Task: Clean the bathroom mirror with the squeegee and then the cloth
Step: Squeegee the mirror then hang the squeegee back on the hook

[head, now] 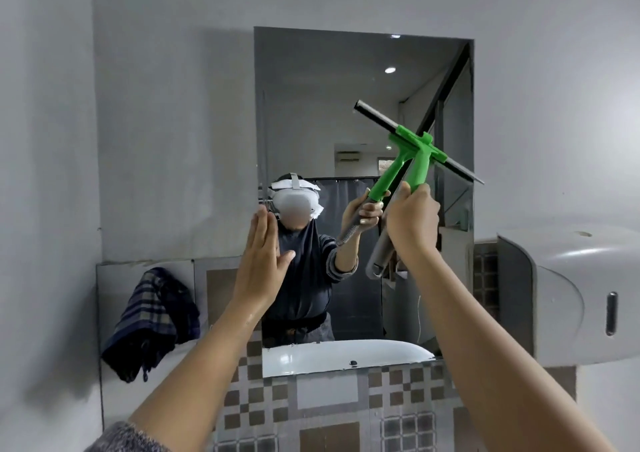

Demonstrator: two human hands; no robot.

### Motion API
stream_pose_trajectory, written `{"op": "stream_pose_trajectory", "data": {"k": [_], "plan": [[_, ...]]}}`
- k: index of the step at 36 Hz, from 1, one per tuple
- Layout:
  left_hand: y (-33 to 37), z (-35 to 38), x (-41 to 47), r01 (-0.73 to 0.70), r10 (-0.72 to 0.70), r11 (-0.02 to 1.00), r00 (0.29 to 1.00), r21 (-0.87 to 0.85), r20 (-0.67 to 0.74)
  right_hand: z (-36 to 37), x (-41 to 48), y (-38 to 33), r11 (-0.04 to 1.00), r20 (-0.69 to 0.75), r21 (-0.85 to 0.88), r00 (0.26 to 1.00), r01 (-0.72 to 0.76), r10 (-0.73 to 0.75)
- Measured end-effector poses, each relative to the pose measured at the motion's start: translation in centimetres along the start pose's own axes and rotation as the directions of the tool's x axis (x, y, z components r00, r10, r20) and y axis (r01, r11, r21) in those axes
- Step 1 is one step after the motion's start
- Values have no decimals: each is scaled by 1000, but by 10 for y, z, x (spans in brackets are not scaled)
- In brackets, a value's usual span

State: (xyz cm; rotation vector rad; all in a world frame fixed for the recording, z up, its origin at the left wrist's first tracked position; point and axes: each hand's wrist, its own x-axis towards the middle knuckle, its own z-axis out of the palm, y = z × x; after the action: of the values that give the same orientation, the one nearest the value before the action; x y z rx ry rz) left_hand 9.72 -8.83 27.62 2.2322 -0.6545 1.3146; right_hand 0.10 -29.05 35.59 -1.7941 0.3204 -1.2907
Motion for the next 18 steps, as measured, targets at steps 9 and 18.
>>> {"op": "stream_pose_trajectory", "data": {"k": [9,18], "plan": [[-2,-3,-2,-7,7,1000,1000,7,25,24,-18,-25,986,7,163,999,-38,38],[-7,-2,-7,-25,25,1000,999,-3,24,47,-49,-29,987,46,146,996,71,-78]]}}
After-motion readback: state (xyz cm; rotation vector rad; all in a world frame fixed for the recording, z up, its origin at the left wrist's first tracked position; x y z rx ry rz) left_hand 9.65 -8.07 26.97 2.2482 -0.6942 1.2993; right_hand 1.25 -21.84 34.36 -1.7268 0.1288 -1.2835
